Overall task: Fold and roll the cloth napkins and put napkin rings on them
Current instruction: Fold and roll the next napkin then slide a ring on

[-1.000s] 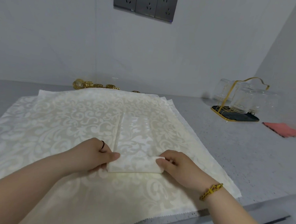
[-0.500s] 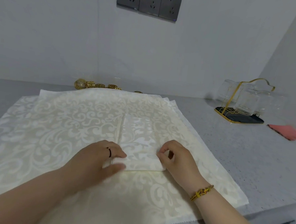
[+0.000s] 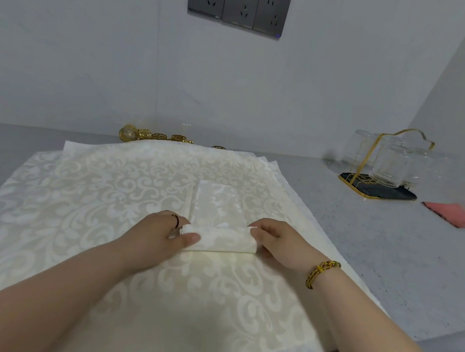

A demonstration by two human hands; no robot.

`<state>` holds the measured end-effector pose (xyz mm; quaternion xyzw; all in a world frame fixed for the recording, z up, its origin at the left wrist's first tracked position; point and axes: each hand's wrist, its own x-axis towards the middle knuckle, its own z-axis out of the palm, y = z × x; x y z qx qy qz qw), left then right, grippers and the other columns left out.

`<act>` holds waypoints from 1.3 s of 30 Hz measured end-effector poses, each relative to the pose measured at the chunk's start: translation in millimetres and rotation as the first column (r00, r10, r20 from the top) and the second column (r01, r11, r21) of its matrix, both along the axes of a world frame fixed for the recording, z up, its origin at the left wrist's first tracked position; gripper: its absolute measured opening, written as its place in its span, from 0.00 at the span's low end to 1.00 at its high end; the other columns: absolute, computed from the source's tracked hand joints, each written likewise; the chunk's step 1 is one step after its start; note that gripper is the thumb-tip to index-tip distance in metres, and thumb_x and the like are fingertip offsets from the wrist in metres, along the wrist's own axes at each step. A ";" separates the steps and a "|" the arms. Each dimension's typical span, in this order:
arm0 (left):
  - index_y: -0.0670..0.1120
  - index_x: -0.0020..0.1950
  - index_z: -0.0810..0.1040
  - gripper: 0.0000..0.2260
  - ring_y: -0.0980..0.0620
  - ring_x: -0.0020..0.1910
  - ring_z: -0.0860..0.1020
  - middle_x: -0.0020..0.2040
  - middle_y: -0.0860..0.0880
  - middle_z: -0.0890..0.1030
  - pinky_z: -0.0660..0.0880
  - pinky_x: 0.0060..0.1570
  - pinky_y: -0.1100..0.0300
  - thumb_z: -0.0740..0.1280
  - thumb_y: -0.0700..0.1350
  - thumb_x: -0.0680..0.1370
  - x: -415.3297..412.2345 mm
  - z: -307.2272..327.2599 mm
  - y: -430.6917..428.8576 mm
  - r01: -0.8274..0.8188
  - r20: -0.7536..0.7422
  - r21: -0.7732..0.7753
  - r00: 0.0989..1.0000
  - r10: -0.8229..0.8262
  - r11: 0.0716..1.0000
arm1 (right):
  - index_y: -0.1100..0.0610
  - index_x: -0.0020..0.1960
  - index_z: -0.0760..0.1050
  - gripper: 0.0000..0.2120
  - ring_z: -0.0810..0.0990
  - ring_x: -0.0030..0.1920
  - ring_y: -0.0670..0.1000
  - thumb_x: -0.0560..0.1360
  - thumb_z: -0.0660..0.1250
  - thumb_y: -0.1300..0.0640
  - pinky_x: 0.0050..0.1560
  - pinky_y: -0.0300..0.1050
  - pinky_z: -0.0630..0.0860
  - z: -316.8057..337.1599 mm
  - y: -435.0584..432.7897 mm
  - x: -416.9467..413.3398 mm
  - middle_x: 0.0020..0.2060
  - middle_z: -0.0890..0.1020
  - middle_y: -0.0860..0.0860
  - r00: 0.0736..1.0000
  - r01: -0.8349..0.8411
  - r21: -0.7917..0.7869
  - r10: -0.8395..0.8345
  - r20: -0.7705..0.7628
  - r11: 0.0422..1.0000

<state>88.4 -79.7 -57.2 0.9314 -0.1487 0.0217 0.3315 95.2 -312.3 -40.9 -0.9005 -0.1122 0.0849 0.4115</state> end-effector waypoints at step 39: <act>0.59 0.53 0.73 0.22 0.61 0.44 0.75 0.54 0.59 0.77 0.68 0.38 0.78 0.56 0.33 0.74 16.7 8.5 6.7 0.035 0.003 0.088 0.999 -0.035 0.996 | 0.48 0.43 0.73 0.04 0.70 0.39 0.39 0.76 0.63 0.51 0.40 0.25 0.66 -0.4 18.4 31.0 0.42 0.72 0.39 0.995 -0.092 -0.095 0.094 0.014 0.991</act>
